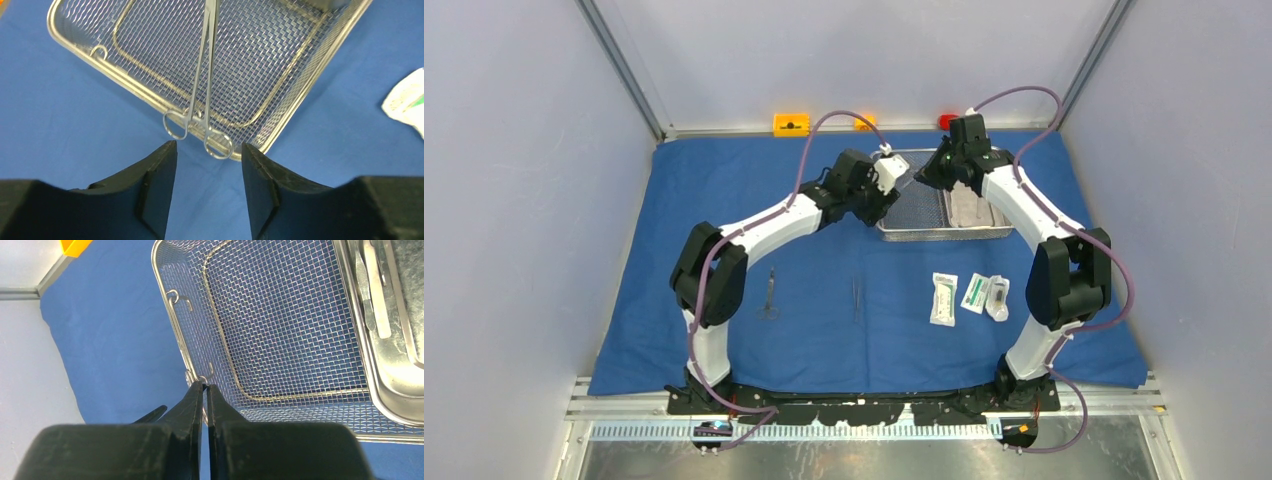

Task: Open and lay out the surgical kit
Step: Place the medical item in the surgical kit.

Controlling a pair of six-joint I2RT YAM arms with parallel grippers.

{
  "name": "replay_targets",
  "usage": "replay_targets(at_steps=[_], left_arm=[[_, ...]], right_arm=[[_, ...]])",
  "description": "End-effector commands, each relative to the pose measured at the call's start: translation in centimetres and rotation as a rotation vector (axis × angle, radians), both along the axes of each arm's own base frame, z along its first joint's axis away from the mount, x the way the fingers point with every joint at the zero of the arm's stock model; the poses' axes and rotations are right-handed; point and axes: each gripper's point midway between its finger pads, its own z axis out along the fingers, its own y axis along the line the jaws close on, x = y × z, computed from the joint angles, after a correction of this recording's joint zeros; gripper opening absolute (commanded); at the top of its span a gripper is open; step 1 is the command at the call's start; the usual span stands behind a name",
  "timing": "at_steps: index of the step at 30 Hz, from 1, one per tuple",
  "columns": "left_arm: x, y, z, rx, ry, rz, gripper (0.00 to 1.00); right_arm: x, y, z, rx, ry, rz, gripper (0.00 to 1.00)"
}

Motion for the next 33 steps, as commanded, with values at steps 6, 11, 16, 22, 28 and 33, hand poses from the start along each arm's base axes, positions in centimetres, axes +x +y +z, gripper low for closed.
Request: replay_targets(at_steps=[6,11,16,22,28,33], left_arm=[[0.0,-3.5,4.7,-0.193,-0.061,-0.287,0.63],[1.4,-4.6,4.6,-0.211,-0.058,-0.327,0.66],[2.4,-5.2,4.1,-0.231,-0.064,-0.368,0.67],[3.1,-5.3,3.5,-0.264,-0.04,-0.409,0.67],[3.5,-5.4,2.5,-0.269,-0.016,-0.42,0.65],[3.7,-6.0,2.5,-0.291,-0.003,-0.443,0.58]], right_arm=[[0.5,-0.3,3.0,0.034,-0.115,0.0,0.0],[0.5,-0.1,3.1,0.077,-0.115,0.003,0.0],[0.4,-0.5,3.5,0.094,-0.123,-0.003,0.0],[0.4,-0.6,3.4,0.108,-0.128,0.002,0.0],[0.4,-0.6,3.2,0.112,-0.125,0.005,0.0],[0.5,-0.6,3.1,0.112,-0.123,0.006,0.0]])
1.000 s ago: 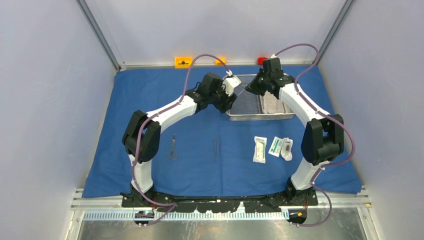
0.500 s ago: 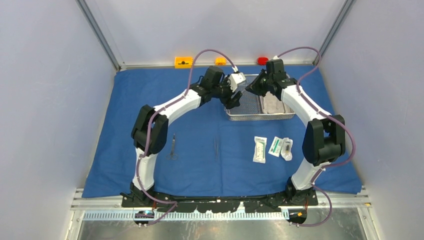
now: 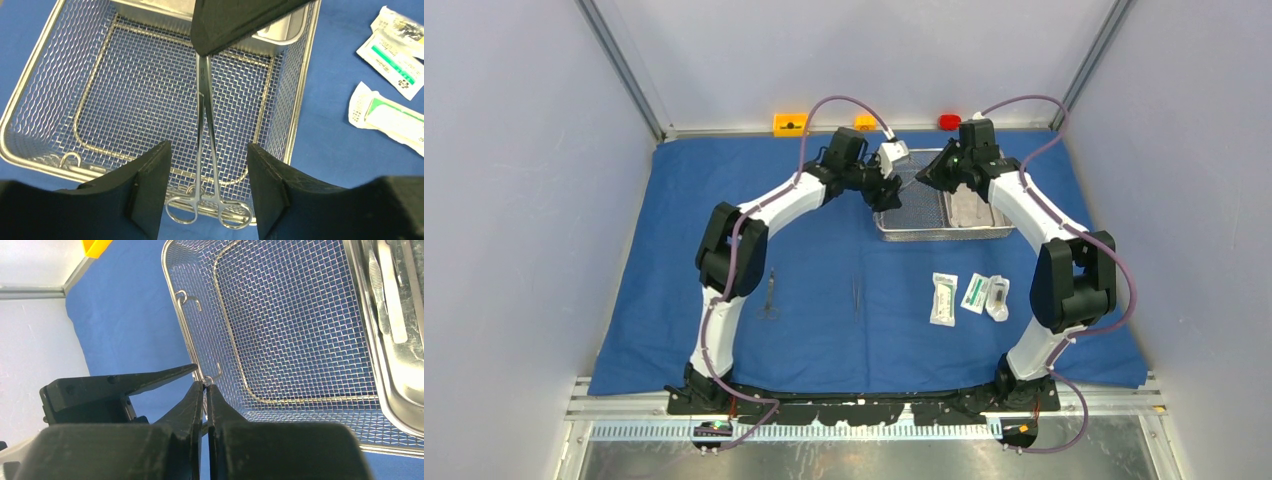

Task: Open and lay out the surgical kit
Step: Place the medical item in the surgical kit.

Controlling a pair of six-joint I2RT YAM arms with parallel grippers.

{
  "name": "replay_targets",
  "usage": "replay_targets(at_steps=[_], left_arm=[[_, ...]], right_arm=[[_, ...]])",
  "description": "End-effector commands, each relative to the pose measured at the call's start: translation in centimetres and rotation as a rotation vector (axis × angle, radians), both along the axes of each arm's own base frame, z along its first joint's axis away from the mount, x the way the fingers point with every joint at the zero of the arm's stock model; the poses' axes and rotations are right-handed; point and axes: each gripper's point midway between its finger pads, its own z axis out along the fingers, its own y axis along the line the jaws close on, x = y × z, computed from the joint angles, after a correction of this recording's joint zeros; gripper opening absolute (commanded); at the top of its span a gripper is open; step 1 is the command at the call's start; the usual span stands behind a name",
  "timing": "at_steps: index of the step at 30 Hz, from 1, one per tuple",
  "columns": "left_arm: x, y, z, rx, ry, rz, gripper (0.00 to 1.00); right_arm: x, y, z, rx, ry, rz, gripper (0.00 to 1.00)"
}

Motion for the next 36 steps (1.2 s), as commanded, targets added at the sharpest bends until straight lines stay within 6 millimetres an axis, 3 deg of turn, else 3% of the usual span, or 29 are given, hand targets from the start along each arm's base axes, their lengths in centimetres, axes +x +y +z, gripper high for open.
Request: replay_targets(at_steps=[1,7,16,24,31,34,36], left_arm=[[0.8,-1.5,2.6,-0.073,-0.053,-0.065,0.57],[0.9,-2.0,2.1,-0.083,0.007,-0.06,0.45],[0.9,-1.6,1.5,-0.063,0.025,-0.043,0.37],[0.5,-1.5,1.3,-0.055,0.04,-0.051,0.22],[0.3,-1.5,2.2,-0.055,0.047,-0.052,0.01],[0.5,-1.1,2.7,-0.037,0.044,-0.026,0.0],[0.7,-0.6,3.7,-0.029,0.029,0.002,0.0]], right_arm=[[0.5,-0.2,3.3,0.024,-0.098,-0.008,0.0],[0.5,-0.3,3.5,0.024,-0.102,-0.01,0.0],[0.6,-0.4,3.5,0.028,-0.104,-0.011,0.0],[0.5,-0.5,3.5,0.022,-0.107,-0.012,0.0],[0.6,-0.4,3.5,0.029,-0.113,-0.006,0.0],[0.7,-0.5,4.2,0.027,-0.137,0.004,0.0],[0.7,-0.7,4.8,0.026,-0.153,0.006,0.07]])
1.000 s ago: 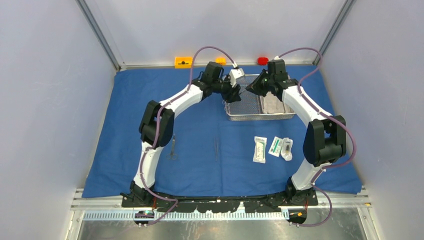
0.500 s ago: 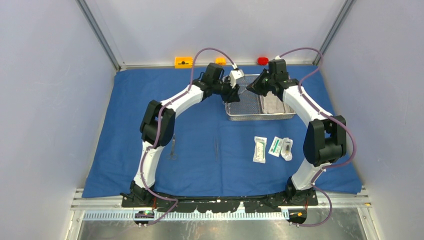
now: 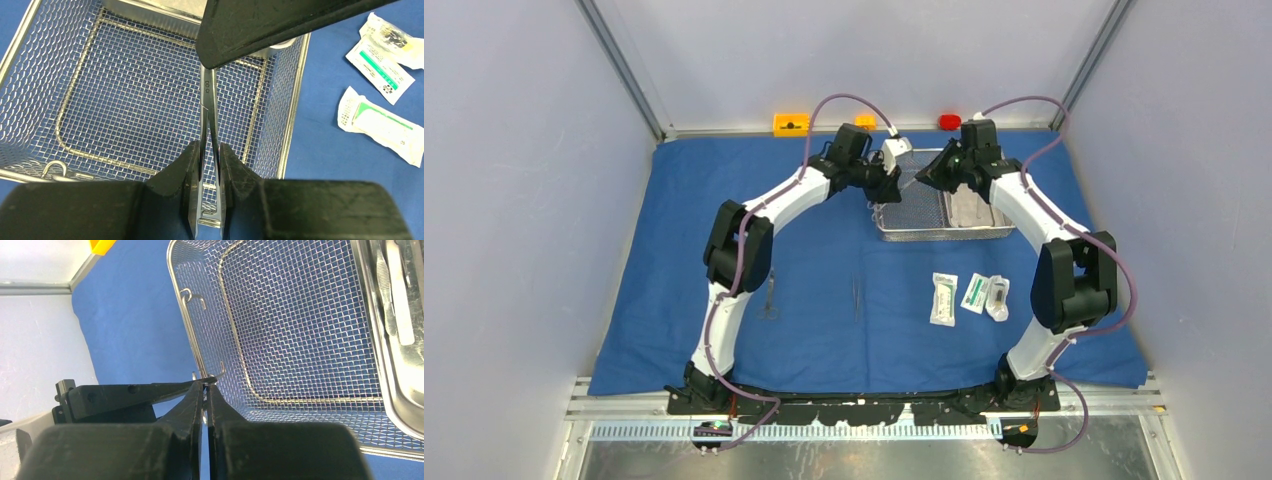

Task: Open and lay out the surgical kit
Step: Place the medical item in the surgical kit.

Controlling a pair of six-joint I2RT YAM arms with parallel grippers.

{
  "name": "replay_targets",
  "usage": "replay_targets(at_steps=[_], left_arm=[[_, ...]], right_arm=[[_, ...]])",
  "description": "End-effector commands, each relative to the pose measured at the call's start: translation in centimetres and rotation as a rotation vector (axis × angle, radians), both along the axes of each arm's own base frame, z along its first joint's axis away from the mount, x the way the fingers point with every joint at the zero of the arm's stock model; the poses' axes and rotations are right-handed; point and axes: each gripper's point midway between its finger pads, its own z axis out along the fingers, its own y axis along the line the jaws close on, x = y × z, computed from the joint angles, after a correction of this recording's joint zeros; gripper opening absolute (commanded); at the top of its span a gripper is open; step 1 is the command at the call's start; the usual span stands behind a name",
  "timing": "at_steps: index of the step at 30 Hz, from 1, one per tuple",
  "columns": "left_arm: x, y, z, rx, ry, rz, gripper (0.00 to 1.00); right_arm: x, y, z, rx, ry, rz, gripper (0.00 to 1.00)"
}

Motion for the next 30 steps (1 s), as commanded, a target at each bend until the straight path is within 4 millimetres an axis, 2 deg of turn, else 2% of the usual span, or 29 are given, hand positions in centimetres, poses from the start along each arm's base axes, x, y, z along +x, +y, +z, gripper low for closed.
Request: replay_targets(at_steps=[1,5,8,13,14,18,22,27,30], left_arm=[[0.8,0.8,4.5,-0.017,-0.062,0.046,0.0],[1.0,3.2,6.4,0.011,-0.079,0.152,0.0],[0.5,5.5,7.1,0.06,-0.096,0.242,0.0],[-1.6,11.2,6.3,0.206,-0.085,0.432,0.0],[-2.2,12.7,6.7,0.23,-0.085,0.486,0.0],[-5.3,18.8,4.9,0.344,-0.045,0.692,0.0],[-9.5,23.7,1.5,0.436,0.067,0.804,0.0],[-14.1,27.5,-2.1,0.489,0.262,0.908,0.0],[-15.1,29.3,-2.6,0.451,0.286,0.978,0.0]], right_arm=[[0.7,-0.9,5.1,0.012,-0.159,-0.009,0.12],[0.8,-2.0,6.5,0.01,-0.192,-0.022,0.31],[0.7,-2.7,7.6,0.007,-0.215,-0.029,0.41],[0.3,-3.0,8.7,-0.01,-0.248,-0.015,0.47],[0.3,-3.1,8.8,-0.013,-0.251,-0.016,0.48],[0.4,-3.2,8.4,-0.017,-0.244,-0.017,0.48],[0.6,-3.1,7.6,-0.012,-0.226,-0.019,0.47],[0.7,-3.5,6.8,-0.03,-0.225,-0.034,0.47],[0.7,-3.9,6.5,-0.045,-0.236,-0.05,0.47]])
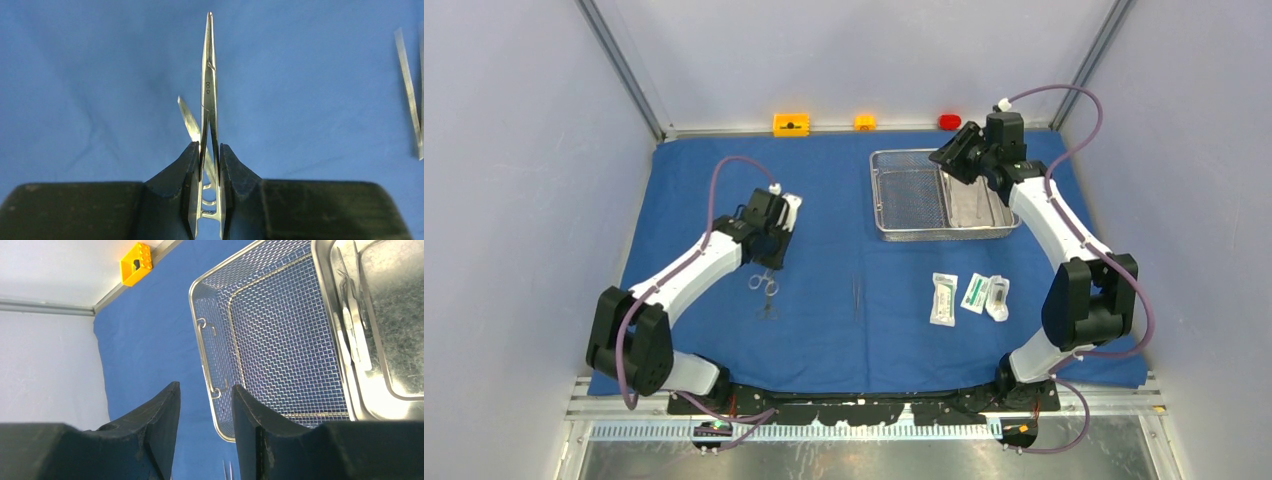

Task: Open and lay out the surgical kit
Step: Place the medical item in the surgical kit.

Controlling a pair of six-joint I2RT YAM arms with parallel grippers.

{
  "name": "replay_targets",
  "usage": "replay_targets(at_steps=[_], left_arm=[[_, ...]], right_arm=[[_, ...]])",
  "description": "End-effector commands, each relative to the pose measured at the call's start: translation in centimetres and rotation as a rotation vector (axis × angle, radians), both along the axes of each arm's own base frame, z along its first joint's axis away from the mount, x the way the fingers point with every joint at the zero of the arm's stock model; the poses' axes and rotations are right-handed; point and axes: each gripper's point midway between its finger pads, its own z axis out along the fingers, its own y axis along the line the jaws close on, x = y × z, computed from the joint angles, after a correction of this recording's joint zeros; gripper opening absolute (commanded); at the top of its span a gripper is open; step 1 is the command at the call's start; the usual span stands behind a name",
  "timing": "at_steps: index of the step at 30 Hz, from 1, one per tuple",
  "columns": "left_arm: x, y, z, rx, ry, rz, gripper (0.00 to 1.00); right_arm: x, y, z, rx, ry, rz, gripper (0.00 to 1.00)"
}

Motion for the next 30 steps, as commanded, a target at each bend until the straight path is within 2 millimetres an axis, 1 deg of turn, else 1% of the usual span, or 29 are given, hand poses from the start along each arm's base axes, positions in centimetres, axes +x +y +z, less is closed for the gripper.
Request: replay_targets(at_steps=[1,3,5,9,12,16,18,20,24,27,30], left_arm=[[-2.0,2.5,0.1,-0.045,0.005,0.145,0.0],[-2.6,3.5,-0.9,-0.066,0.026,0.195,0.0],[-2.6,4.7,-1.1,-0.094,0.045,0.264,0.0],[-3.0,5.4,-2.3,-0.166,0.122,0.351,0.0],[-3.0,6.7,-3.3,-0.161,0.153,0.422,0.0],[-2.9,7.3,-4.1,-0.142,0.191,0.454,0.0],[-2.3,7.5,-3.8,-0.132,0.195,0.433,0.0],[-1.4,7.4,-2.6,-0.118,0.185,0.372,0.0],[-1.6,8.5,-1.5,-0.05,0.191,0.358,0.0],[-1.9,8.6,-1.6,-0.034,0.218,0.355,0.0],[-2.4,9.6,-2.4,0.027,0.288,0.358,0.0]], right_arm=[[0.3,-0.8,1.2,-0.031,-0.08,-0.023,0.47],[0.3,-1.1,1.4,-0.04,-0.094,-0.035,0.47],[0.1,-1.5,1.6,-0.046,-0.104,-0.042,0.47],[-0.1,-2.1,2.0,-0.047,-0.119,-0.059,0.47],[-0.4,-2.2,1.6,-0.039,-0.117,-0.064,0.46],[-0.7,-1.9,1.0,-0.009,-0.105,-0.063,0.46],[-0.7,-1.7,0.5,0.008,-0.095,-0.056,0.45],[-0.7,-1.5,0.2,0.021,-0.085,-0.054,0.45],[-0.8,-1.1,-0.5,0.047,-0.066,-0.051,0.44],[-0.8,-0.8,-0.7,0.066,-0.054,-0.045,0.43],[-0.9,-0.7,-0.6,0.078,-0.053,-0.042,0.43]])
